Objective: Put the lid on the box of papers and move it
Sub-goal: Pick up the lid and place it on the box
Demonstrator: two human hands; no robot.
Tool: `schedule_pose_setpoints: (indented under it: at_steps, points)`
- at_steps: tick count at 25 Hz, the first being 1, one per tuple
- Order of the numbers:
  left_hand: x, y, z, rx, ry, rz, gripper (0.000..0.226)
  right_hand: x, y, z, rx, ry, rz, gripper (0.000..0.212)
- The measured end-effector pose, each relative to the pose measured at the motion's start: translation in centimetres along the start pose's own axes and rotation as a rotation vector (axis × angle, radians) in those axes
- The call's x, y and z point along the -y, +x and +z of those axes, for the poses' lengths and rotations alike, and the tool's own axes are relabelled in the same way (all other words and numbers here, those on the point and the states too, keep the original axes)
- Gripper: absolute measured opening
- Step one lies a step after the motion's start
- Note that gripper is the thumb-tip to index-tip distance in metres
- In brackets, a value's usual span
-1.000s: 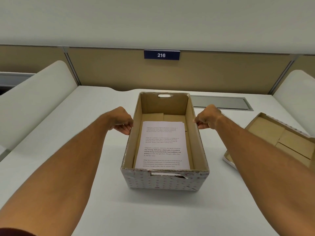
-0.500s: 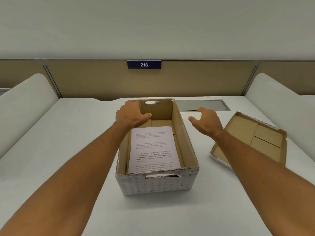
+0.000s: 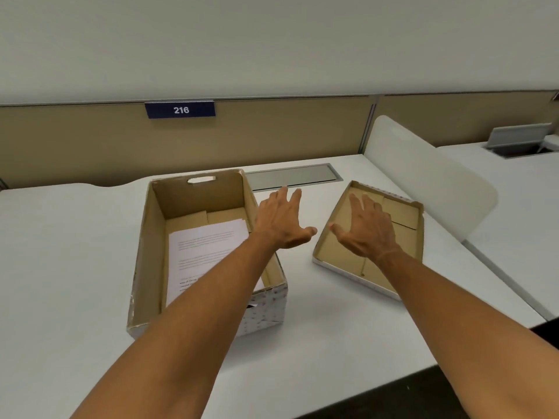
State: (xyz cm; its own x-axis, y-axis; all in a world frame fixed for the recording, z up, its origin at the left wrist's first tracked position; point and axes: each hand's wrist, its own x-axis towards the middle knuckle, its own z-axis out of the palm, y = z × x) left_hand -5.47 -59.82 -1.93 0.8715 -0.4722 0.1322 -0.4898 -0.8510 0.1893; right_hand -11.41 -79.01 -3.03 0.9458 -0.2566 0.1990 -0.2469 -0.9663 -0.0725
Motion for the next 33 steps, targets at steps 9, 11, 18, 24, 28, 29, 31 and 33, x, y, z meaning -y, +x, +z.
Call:
schedule_pose_setpoints:
  at_steps: [9,11,18,24,28,29,31,33]
  points:
    - [-12.4,6.6,7.9,0.139,-0.014,-0.027,0.086,-13.7,3.6,3.2,0.036,0.079,0.079,0.090]
    - [-15.8,8.4,10.0,0.180,-0.061,-0.026,0.080,-17.1,4.4,4.0,0.055,0.134,0.098,0.088]
    - [-25.5,12.4,15.9,0.355,-0.304,-0.077,0.038,-25.3,5.6,6.2,0.082,0.318,0.158,0.064]
    - [-29.7,14.8,17.6,0.377,-0.372,-0.102,0.023,-28.0,6.3,7.3,-0.051,0.428,0.237,0.038]
    - [-30.7,15.3,17.9,0.358,-0.303,-0.133,0.015,-28.8,6.5,7.5,-0.057,0.464,0.257,0.040]
    - [-30.8,15.4,17.7,0.356,-0.288,-0.130,0.012,-29.0,6.5,7.5,-0.066,0.468,0.264,0.040]
    - [-30.7,15.7,17.0,0.339,-0.298,-0.127,0.009,-29.2,6.7,7.4,-0.083,0.478,0.278,0.039]
    - [-30.1,16.0,15.5,0.298,-0.358,-0.130,0.010,-29.0,7.1,7.3,-0.094,0.500,0.306,0.038]
